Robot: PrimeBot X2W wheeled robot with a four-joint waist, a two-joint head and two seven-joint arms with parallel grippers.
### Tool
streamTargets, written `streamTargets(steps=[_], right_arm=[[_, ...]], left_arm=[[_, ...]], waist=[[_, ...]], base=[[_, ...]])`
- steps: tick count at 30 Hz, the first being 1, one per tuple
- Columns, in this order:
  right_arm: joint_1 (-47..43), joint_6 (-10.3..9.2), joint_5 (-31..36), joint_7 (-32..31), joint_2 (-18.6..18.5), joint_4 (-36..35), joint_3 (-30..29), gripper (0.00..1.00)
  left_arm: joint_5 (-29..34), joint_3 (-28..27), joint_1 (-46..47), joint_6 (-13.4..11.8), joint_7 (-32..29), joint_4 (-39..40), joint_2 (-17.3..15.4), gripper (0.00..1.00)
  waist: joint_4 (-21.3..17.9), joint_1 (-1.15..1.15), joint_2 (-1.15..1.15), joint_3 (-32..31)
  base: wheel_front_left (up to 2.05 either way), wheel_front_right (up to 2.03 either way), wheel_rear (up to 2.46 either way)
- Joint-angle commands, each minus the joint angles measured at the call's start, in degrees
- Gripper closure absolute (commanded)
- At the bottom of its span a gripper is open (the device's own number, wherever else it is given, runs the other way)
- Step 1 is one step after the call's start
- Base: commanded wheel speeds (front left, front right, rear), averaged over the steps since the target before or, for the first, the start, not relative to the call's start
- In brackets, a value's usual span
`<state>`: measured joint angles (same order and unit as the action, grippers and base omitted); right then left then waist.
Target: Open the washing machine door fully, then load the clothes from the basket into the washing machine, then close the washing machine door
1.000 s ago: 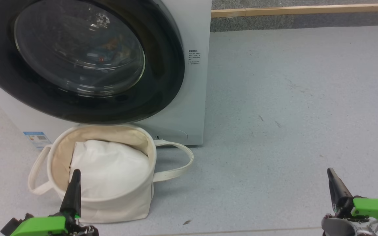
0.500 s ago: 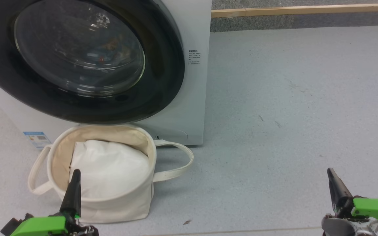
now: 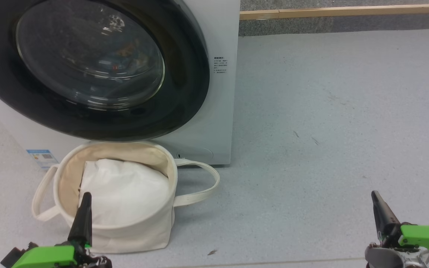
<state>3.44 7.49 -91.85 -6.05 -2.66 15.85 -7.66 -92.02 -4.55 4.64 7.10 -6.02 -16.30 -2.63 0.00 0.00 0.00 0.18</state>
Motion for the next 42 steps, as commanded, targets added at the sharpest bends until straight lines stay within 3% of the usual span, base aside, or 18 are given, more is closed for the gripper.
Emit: streamTargets(steps=[1,42], right_arm=[[2.75,0.0,-0.27,-0.48,-0.23,-1.82,1.1,1.0],[2.75,0.0,-0.26,-0.48,-0.22,-1.82,1.08,1.0]], left_arm=[[-0.12,-2.0,1.55,0.39,-0.5,2.26,-0.27,1.0],[-0.1,-2.02,1.55,0.39,-0.51,2.26,-0.26,1.0]], waist=[[0.0,0.0,0.0,0.0],[0.0,0.0,0.0,0.0]], base=[[0.0,0.0,0.0],[0.0,0.0,0.0]])
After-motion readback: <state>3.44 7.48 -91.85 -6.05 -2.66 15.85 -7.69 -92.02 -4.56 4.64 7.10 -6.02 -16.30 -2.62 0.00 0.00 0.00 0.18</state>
